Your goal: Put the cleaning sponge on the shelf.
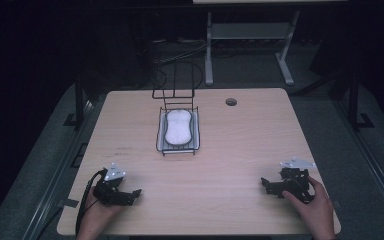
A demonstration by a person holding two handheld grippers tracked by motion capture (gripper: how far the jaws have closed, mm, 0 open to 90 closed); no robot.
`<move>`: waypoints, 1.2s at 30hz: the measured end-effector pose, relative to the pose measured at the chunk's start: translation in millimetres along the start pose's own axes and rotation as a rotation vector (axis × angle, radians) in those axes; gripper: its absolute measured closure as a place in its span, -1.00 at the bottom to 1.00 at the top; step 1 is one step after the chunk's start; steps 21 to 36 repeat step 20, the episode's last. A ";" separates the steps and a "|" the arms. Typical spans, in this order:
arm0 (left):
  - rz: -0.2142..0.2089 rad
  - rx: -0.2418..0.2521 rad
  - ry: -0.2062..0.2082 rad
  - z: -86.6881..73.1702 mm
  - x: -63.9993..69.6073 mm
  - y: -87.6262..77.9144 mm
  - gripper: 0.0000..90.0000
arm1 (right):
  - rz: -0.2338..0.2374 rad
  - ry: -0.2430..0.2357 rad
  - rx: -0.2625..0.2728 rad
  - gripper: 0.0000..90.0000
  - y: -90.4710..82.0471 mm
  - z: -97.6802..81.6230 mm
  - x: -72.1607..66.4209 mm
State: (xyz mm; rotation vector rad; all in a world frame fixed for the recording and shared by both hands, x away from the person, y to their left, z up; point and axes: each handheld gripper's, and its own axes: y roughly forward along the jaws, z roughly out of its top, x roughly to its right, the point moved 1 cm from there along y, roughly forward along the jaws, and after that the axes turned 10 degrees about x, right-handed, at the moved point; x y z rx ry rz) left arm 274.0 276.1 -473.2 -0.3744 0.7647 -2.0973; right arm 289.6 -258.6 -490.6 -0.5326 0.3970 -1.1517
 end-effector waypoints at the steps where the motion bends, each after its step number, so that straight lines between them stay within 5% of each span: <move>1: 0.000 0.007 0.000 -0.7 0.3 0.0 -0.72 | 0.000 0.000 0.000 -1.00 0.0 0.0 0.0; 11: -0.006 0.109 0.006 -13.0 -0.8 -2.5 -0.72 | 0.000 0.001 0.000 -1.00 0.0 0.0 -0.1; 36: -0.006 0.110 0.004 -13.2 -0.8 -2.7 -0.72 | 0.000 0.001 0.000 -1.00 0.0 0.0 -0.1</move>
